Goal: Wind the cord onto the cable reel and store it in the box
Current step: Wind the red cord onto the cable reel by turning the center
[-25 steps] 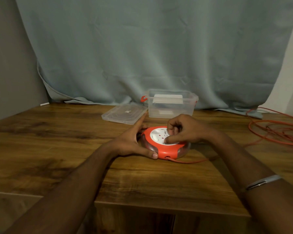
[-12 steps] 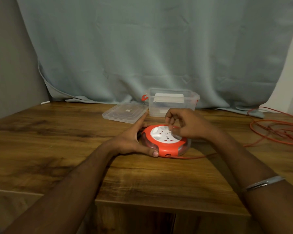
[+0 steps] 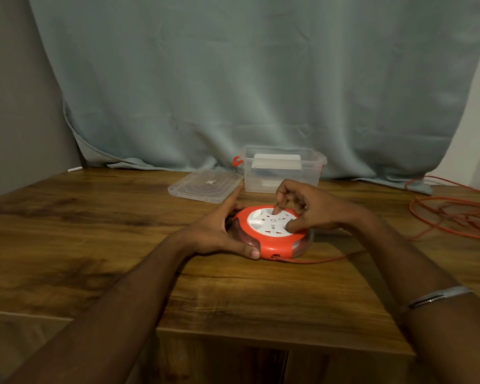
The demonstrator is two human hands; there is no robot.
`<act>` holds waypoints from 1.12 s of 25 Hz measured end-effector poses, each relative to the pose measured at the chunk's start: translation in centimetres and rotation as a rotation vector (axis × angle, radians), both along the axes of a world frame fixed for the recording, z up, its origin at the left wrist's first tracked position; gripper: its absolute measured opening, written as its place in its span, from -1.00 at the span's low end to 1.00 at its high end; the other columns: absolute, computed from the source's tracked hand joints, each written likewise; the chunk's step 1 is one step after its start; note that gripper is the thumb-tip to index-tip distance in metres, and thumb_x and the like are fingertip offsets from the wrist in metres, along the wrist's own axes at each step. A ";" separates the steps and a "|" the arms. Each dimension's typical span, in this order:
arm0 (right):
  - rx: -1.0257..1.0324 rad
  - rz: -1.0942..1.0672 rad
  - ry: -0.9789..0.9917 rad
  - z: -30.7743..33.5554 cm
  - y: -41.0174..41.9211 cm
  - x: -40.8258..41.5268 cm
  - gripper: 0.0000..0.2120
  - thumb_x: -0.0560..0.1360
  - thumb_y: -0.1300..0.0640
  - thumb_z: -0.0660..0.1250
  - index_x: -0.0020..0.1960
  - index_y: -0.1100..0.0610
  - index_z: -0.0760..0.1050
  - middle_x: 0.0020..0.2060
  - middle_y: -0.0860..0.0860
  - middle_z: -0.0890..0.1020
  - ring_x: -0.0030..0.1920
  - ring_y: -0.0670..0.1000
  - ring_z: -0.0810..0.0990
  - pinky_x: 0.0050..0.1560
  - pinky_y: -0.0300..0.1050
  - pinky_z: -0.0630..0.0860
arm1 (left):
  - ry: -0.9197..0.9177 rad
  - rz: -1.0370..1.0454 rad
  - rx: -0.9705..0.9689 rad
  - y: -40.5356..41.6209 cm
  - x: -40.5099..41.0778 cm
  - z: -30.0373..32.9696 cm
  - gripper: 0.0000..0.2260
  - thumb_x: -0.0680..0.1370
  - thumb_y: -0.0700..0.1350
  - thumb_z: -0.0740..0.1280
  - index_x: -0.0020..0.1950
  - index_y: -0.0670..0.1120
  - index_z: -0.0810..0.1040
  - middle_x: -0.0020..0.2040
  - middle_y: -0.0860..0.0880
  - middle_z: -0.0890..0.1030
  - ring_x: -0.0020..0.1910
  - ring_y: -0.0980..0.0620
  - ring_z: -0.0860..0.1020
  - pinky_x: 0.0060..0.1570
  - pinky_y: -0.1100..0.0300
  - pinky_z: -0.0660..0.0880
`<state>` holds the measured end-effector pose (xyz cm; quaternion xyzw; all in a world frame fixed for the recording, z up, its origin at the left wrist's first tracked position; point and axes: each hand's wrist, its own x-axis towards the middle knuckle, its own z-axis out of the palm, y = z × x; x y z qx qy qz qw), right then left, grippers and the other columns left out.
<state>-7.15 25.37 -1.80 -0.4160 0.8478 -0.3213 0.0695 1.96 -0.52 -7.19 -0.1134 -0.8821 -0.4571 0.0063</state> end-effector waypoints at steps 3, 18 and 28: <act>-0.009 -0.019 0.026 -0.1 -0.1 0.1 -0.54 0.35 0.31 0.60 0.06 0.06 0.41 0.03 0.01 0.77 -0.34 -0.08 0.43 -0.32 -0.10 0.43 | 0.003 -0.008 0.002 0.0 0.0 0.0 0.35 0.20 0.10 0.72 0.71 0.26 -0.18 0.65 0.05 0.28 0.48 0.18 0.30 0.22 0.46 0.33; 0.034 -0.177 0.360 -1.2 -2.5 0.8 -0.63 0.38 -0.11 0.50 -0.41 0.04 0.42 -0.52 -0.10 0.50 -0.45 -0.12 0.42 -0.29 0.00 0.45 | 0.030 0.021 -0.020 0.0 -0.3 -0.3 0.29 0.28 0.08 0.71 0.71 0.27 -0.16 0.50 0.19 0.33 0.45 0.18 0.34 0.14 0.51 0.36; 0.099 0.059 -0.005 -0.1 -0.2 -0.7 -0.63 0.26 0.05 0.50 0.06 -0.09 0.60 0.14 0.32 0.68 -0.22 0.11 0.46 -0.23 0.04 0.37 | -0.024 -0.057 -0.032 -0.4 -0.6 -0.5 0.32 0.13 0.13 0.76 0.71 0.27 0.03 0.66 0.14 0.27 0.61 0.13 0.27 0.61 0.09 0.25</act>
